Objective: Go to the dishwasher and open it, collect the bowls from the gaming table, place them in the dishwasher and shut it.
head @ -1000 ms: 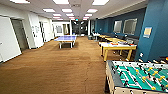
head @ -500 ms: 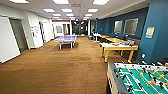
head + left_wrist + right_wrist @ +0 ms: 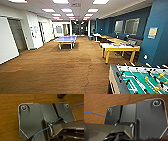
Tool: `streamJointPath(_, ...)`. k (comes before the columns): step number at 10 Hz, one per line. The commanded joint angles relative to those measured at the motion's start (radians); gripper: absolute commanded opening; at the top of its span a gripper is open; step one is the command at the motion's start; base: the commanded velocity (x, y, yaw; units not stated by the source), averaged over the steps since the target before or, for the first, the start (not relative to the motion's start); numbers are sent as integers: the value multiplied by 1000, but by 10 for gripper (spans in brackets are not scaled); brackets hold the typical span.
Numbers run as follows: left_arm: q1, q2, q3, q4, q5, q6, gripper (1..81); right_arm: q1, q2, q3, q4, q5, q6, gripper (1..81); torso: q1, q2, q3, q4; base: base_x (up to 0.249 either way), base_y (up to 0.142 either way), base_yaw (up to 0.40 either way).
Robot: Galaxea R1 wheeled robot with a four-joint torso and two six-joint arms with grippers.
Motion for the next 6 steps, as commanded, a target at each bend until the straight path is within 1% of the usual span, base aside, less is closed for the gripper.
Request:
streamJointPath(1,-45,-10,2,4,45,8,811,48,8,6,-13,-37,-4,811,0,0,0,0,192,0,0)
streamJointPath(6,-45,-8,2,3,45,8,811,48,13,6,-14,-37,-4,811,2,1,-1,0,191,0,0)
